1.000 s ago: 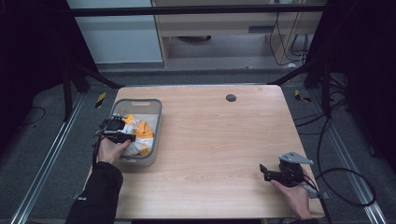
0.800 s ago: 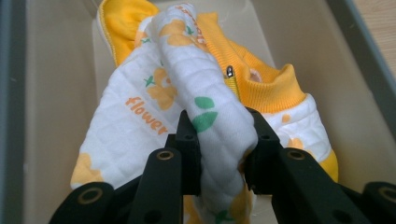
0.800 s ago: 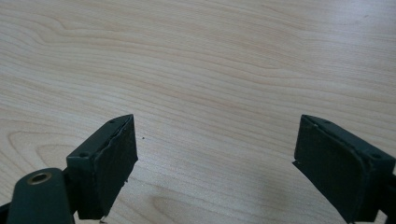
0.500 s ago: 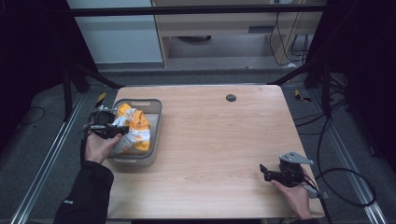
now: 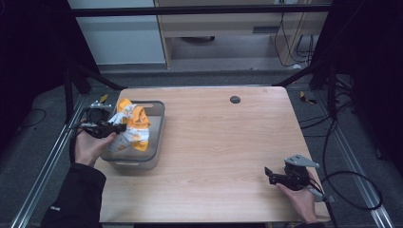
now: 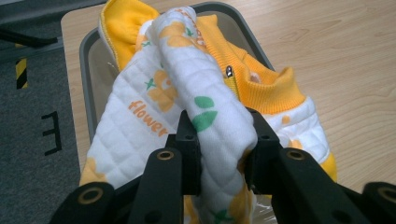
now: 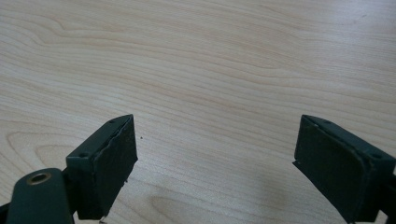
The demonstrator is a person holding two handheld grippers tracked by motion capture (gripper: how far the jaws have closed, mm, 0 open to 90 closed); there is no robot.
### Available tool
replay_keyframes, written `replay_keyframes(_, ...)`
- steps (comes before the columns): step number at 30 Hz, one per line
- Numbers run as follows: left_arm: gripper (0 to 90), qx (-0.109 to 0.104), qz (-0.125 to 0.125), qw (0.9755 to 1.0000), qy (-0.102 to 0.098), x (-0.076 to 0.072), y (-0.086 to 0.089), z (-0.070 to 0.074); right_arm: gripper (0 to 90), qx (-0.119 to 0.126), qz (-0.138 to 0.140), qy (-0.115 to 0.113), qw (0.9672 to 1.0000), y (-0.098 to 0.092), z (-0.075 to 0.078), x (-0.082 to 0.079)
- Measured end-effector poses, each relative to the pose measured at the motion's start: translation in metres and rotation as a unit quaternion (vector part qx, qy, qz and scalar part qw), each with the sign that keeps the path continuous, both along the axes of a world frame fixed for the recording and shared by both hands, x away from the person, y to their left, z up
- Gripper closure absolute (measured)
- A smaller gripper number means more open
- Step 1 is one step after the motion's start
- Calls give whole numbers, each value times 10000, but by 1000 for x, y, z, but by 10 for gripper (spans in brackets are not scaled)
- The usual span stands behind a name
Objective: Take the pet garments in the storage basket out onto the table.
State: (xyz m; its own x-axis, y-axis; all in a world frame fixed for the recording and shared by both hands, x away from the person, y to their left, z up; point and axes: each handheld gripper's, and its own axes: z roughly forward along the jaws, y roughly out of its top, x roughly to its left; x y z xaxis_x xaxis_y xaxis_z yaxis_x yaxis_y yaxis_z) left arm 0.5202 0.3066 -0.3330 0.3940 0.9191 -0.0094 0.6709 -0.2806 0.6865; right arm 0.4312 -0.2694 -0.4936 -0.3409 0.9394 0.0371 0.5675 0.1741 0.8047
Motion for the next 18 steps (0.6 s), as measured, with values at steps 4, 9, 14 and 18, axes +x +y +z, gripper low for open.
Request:
replay_keyframes(4, 708, 62, -158, 9999, 6, -3, -2, 6, 129, -10, -2, -20, 10000, 0, 0, 0)
replay_keyframes(9, 708, 117, -359, 9993, -39, -7, -5, 16, 128, 9, -9, -72, 10000, -1, 1, 0)
replay_keyframes(14, 708, 226, -588, 9980, -22, -10, -11, 24, 125, 26, -26, -139, 9999, -2, 2, -1)
replay_keyframes(18, 707, 220, -713, 9972, -27, -13, -15, 29, 123, 52, -42, -149, 9999, -2, 3, -2)
